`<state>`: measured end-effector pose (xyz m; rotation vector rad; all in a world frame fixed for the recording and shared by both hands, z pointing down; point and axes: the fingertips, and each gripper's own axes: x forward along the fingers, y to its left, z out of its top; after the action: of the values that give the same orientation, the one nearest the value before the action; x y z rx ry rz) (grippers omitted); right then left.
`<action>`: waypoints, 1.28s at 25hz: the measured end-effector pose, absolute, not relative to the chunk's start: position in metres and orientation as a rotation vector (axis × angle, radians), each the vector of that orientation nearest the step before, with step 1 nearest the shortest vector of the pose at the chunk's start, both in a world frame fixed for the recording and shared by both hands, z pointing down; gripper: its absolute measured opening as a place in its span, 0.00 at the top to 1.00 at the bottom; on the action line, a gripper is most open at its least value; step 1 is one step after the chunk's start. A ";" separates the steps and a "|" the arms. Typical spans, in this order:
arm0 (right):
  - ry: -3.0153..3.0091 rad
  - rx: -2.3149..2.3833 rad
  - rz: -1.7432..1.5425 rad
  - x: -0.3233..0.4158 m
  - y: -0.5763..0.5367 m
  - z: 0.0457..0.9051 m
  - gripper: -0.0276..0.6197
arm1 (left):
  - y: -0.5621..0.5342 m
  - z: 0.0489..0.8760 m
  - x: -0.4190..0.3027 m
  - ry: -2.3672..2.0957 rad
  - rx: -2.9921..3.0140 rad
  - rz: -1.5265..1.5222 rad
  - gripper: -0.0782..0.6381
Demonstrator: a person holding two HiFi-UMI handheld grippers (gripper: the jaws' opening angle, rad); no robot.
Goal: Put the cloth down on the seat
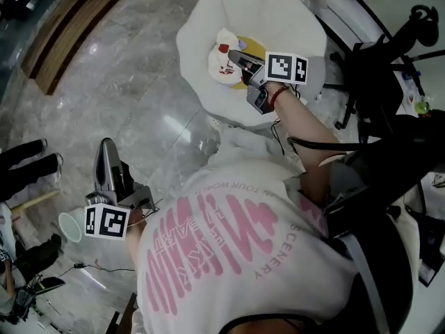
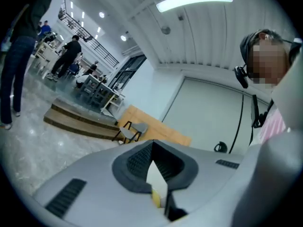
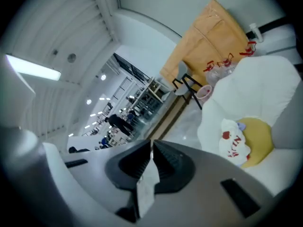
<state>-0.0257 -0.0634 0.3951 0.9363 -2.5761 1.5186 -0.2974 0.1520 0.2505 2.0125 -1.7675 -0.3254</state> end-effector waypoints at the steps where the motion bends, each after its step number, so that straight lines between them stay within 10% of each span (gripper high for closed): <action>1: -2.640 0.908 1.542 -0.023 -0.058 0.375 0.92 | 0.153 0.251 -0.291 -1.748 2.046 -0.305 0.88; 32: -2.837 0.904 1.444 0.210 -0.055 0.314 0.94 | 0.095 0.236 -0.098 -1.784 1.989 -0.345 0.88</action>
<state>0.2099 -0.0546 0.3139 0.9043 -2.8374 1.4435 -0.0979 0.0952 0.2363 1.9894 -1.7837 -0.3451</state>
